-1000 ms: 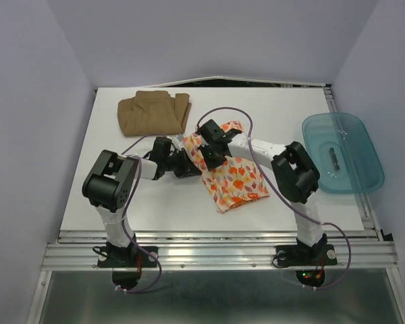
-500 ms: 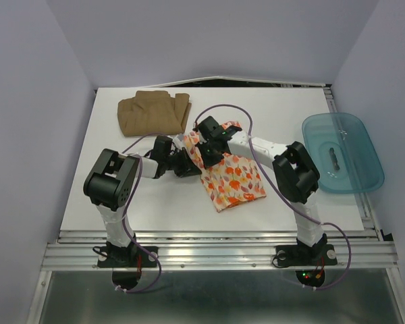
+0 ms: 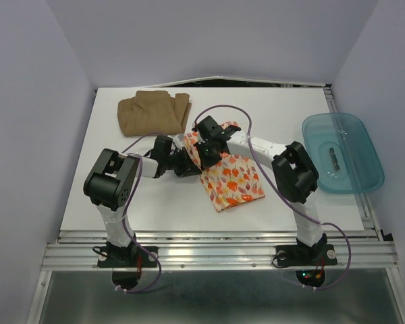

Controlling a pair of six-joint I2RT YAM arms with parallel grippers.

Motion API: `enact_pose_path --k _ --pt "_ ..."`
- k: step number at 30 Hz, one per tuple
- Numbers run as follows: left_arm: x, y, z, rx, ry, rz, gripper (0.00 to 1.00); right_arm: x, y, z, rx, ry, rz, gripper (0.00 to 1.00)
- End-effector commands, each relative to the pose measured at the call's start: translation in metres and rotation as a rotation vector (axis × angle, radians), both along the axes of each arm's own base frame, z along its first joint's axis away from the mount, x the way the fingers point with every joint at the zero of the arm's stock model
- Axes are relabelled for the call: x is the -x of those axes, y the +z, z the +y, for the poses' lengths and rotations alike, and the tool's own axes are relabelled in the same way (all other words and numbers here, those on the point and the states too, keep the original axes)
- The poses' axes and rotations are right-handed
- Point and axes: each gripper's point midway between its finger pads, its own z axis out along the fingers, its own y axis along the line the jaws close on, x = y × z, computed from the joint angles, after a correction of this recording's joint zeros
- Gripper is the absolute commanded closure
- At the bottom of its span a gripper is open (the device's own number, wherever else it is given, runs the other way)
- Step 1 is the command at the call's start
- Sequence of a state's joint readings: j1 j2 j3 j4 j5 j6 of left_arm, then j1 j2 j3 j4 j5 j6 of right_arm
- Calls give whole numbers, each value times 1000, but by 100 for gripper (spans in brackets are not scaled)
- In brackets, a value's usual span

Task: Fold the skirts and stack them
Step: Fold the skirt

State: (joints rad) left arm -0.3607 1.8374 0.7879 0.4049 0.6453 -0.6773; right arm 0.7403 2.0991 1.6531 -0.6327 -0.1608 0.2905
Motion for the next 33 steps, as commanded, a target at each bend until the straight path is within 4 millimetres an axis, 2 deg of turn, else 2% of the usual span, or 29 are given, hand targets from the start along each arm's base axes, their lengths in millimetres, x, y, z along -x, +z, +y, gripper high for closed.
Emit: enact_pose_path --k 1,7,12,13,15,19,22,23,24,25,26,27,29,32,33 --pt "-5 2 0 -26 -5 -33 100 -5 6 17 -38 -5 0 99" --pt "-4 8 -1 -17 -14 -50 100 -6 -13 16 -30 -16 44 99" --pt "2 39 1 8 -33 -120 100 -8 -31 6 -30 -38 100 99" --pt "6 40 5 5 -30 -118 98 -10 -34 2 -32 -47 109 99" --pt "10 56 10 13 -31 -147 93 -10 -37 1 -44 -51 133 99" --pt "11 76 29 9 -24 -172 88 -12 -24 10 -109 -41 152 99" --pt "1 93 37 20 3 -213 87 -17 2 25 -183 -15 136 99" --pt "-4 93 43 18 22 -209 87 -18 9 29 -202 -9 134 94" --pt "-7 98 42 28 19 -221 87 -18 21 35 -236 8 133 76" --pt "-9 98 42 31 21 -217 86 -16 25 37 -251 18 139 76" --pt "-11 100 40 42 21 -221 86 -15 29 38 -266 27 142 57" --pt "-12 100 39 49 19 -217 86 -16 38 37 -287 32 141 49" --pt "-18 104 37 73 31 -225 86 -13 45 33 -302 47 142 43" --pt "-20 108 32 107 25 -241 86 -25 69 12 -343 59 104 42" --pt "-17 108 28 126 10 -227 87 -22 77 6 -362 75 124 42"
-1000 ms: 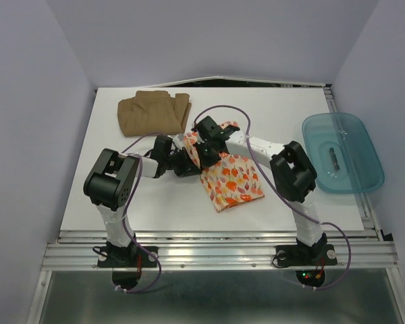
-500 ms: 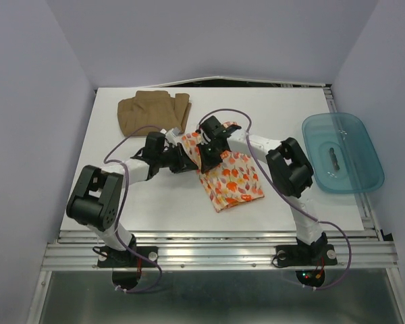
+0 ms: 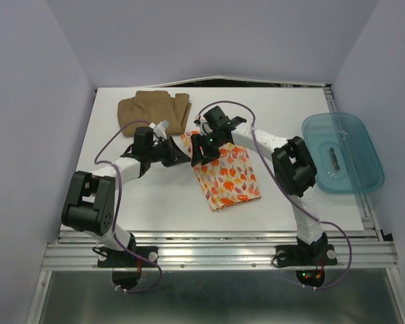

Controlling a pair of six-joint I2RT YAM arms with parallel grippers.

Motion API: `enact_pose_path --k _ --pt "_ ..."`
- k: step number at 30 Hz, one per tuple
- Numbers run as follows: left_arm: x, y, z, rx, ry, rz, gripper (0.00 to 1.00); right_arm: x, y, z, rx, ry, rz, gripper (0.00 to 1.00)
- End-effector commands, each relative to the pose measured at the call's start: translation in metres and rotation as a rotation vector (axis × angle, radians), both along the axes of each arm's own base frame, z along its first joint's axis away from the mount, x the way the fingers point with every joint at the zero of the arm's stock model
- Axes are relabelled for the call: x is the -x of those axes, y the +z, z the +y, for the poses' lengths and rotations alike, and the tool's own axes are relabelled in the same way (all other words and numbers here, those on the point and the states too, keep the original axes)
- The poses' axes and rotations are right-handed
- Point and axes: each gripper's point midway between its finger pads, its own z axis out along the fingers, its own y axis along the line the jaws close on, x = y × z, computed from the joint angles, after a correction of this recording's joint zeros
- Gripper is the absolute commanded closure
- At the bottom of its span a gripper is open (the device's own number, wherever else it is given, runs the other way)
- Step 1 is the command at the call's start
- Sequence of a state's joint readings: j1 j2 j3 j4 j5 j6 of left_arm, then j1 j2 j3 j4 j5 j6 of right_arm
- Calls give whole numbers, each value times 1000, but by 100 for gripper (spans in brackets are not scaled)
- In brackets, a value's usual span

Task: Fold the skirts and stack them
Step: Fold the skirt

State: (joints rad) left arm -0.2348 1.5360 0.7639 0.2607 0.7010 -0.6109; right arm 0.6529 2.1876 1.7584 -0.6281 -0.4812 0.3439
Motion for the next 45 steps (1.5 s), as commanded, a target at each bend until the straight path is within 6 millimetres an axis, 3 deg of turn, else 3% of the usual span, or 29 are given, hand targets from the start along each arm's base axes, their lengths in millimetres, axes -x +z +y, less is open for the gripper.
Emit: enact_pose_path --k 1,2,3,5,9,11,12,15,16,20,23,25,32,36,39,41,43,45 --pt "-6 26 -20 86 -68 -71 88 -15 70 -24 -143 38 -76 42" --pt "-4 28 -25 91 -89 -88 88 -26 81 -45 -159 42 -116 42" --pt "0 32 -30 100 -110 -98 89 -23 81 -58 -166 56 -98 42" --pt "11 38 -49 116 -170 -132 89 -30 80 -97 -155 61 -120 42" --pt "36 48 -93 126 -288 -183 90 -28 69 -148 -198 49 -71 45" --pt "46 50 -110 142 -329 -193 91 -22 65 -158 -232 73 -50 48" --pt "59 42 -123 140 -374 -171 94 -14 64 -159 -262 78 -5 49" --pt "74 18 -132 130 -407 -90 98 4 53 -156 -306 89 65 51" --pt "77 11 -132 128 -418 -65 100 14 45 -155 -333 86 116 51" --pt "85 -29 -121 35 -408 63 100 26 18 -155 -350 83 181 54" --pt "89 -71 -95 -90 -396 151 100 42 0 -158 -344 75 245 55" --pt "79 -84 -74 -129 -353 195 100 46 -10 -160 -325 51 280 55" --pt "48 -102 -45 -226 -316 253 100 56 -68 -171 -177 -125 403 60" --pt "33 -106 -42 -289 -336 221 100 73 -83 -176 -151 -177 461 64" --pt "30 -105 -39 -302 -344 213 100 77 -74 -178 -153 -148 412 61" --pt "29 -97 -41 -251 -372 189 100 73 -52 -173 -206 -119 379 59" --pt "32 -76 -51 -186 -466 108 100 60 -26 -167 -254 -100 317 57" --pt "32 -41 -60 -111 -525 -7 100 41 12 -159 -309 -91 224 55"
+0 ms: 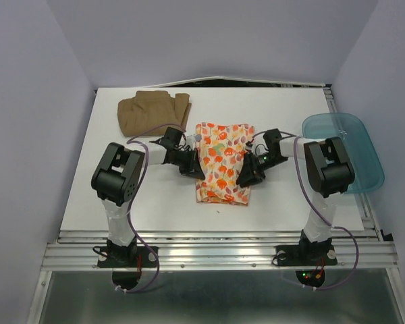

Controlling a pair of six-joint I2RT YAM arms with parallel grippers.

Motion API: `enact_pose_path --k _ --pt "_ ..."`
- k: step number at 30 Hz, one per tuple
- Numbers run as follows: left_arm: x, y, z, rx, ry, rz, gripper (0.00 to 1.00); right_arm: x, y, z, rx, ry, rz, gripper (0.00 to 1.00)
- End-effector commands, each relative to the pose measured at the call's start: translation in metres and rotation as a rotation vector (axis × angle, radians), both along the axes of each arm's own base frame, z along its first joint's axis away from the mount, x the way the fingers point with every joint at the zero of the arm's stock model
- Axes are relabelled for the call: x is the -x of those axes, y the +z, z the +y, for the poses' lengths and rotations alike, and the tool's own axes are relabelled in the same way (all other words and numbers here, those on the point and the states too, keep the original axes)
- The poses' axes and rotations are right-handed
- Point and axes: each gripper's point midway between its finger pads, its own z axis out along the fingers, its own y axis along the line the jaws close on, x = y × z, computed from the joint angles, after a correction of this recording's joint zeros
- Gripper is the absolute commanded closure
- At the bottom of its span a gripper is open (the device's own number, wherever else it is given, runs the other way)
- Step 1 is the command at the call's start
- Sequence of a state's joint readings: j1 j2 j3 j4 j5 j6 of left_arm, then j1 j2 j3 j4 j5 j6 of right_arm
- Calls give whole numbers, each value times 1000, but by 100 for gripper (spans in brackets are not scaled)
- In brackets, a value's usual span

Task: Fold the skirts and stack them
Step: Fold the skirt

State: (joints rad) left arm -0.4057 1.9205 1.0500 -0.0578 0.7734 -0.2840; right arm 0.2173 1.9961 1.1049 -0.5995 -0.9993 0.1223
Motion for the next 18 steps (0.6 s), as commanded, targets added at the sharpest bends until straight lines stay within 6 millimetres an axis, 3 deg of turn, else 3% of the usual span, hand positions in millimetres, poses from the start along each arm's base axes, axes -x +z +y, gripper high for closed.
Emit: enact_pose_path --k 1,4,8,10,13,18 --pt "2 54 -7 138 -144 -176 100 -39 60 8 -32 -12 -237 55" --pt "18 94 -17 250 -184 -271 98 -55 90 12 -58 -26 -311 53" --pt "53 113 -38 312 -256 -242 98 -41 100 13 -91 -20 -256 54" --pt "65 109 -43 320 -276 -211 98 -29 98 13 -113 -17 -216 54" --pt "83 87 -49 309 -288 -131 98 -9 75 13 -100 -13 -128 56" --pt "95 31 -31 229 -185 92 100 3 34 13 -80 -1 -26 57"
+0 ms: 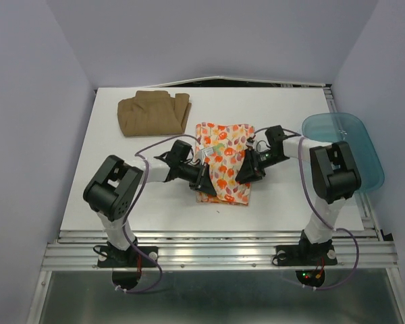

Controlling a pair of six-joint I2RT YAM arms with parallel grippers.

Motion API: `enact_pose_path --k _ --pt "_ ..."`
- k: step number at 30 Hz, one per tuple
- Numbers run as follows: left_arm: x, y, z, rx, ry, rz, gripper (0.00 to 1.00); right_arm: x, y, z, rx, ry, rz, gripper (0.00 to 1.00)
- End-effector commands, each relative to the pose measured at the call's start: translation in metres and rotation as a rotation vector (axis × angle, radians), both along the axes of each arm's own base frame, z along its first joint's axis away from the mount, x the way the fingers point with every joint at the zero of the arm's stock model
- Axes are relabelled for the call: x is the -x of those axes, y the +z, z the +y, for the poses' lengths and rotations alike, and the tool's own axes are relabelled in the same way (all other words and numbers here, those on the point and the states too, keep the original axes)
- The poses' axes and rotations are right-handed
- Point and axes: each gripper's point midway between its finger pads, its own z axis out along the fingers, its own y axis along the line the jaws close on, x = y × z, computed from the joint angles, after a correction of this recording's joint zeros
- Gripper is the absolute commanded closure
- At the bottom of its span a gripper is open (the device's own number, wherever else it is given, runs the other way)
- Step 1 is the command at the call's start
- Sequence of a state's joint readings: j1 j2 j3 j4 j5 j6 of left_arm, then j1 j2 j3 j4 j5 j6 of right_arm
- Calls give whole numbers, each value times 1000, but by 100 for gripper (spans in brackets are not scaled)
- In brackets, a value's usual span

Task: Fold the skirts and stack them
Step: Fold the skirt

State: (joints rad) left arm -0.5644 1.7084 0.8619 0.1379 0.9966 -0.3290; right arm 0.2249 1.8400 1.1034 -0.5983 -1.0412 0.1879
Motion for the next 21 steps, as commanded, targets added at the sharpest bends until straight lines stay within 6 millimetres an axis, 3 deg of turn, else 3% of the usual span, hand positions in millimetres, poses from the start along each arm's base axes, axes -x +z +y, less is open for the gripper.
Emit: enact_pose_path --k 1,7,12,16,17,20,21 --pt "4 -40 20 -85 92 161 100 10 -26 7 -2 33 74 57" --pt "-16 -90 50 -245 224 266 100 7 -73 -6 158 16 106 60" --pt "-26 -94 52 -282 250 248 100 1 -77 -12 219 12 69 62" --pt "-26 -91 54 -283 261 228 100 -15 -52 -12 223 22 -17 63" --pt "-26 -92 55 -287 265 225 100 -28 -33 -9 212 12 -85 62" --pt "-25 -91 57 -290 269 217 100 -61 -5 -11 212 -41 -195 60" --pt "-25 -89 57 -288 271 211 100 -81 10 -7 206 -53 -260 60"
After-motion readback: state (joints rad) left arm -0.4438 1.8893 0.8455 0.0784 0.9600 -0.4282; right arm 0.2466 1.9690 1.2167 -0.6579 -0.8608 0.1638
